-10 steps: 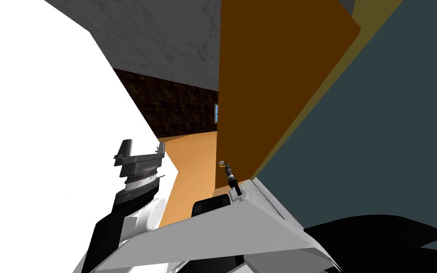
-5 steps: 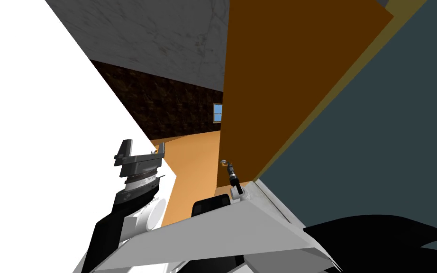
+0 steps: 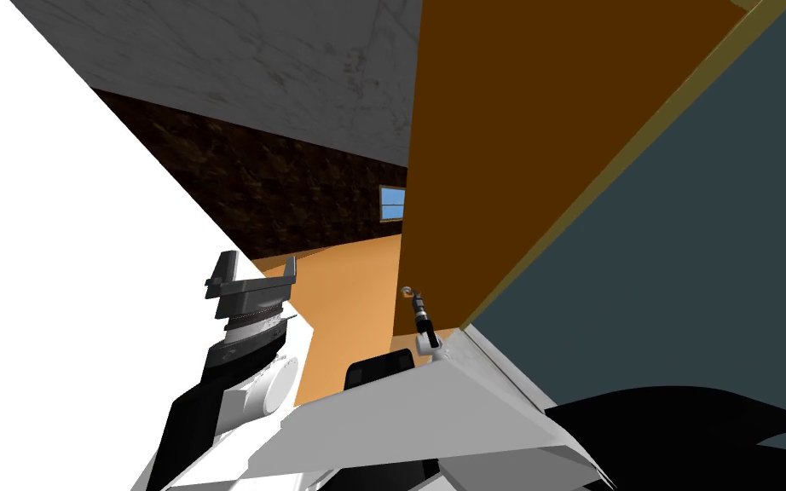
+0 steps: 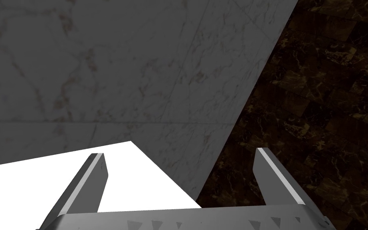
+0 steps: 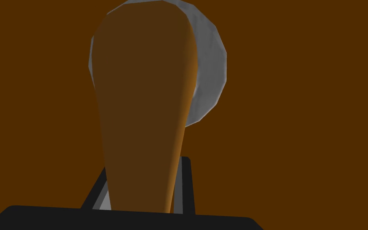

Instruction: Push the door open

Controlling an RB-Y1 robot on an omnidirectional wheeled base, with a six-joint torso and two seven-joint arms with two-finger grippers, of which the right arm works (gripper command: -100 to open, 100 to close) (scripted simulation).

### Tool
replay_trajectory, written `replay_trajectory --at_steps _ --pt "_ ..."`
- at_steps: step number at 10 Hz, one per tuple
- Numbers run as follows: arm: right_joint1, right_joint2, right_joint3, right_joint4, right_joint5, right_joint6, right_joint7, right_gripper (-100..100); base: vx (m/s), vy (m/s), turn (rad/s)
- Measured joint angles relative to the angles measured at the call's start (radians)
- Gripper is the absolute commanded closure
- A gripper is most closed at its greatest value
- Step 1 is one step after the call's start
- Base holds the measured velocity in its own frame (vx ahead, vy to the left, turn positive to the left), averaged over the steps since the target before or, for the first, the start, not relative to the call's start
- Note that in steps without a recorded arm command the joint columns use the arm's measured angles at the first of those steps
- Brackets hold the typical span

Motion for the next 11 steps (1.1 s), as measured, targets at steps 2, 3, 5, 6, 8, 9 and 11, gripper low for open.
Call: replay_trajectory --at_steps 2,3,5,6,8,9,11 --pt "-0.005 0.006 -0.024 0.012 -0.011 -0.008 0.005 100 0.186 0.067 -0.054" --pt "-0.007 0.010 -0.034 0.010 -0.015 -0.007 0.008 100 0.155 0.053 -0.052" --pt "-0.007 0.013 -0.045 0.008 -0.019 -0.009 0.011 100 0.094 0.018 -0.033" --pt "-0.014 0.008 -0.052 0.025 -0.023 -0.016 0.014 100 0.154 0.036 -0.028" --pt "0.000 -0.001 -0.061 0.009 -0.029 -0.002 0.018 100 0.183 0.037 -0.042" --pt "-0.001 -0.004 -0.068 0.010 -0.033 -0.001 0.022 100 0.190 0.021 -0.029" --pt "0.002 -0.015 -0.082 0.015 -0.041 -0.013 0.025 100 0.231 0.044 -0.056"
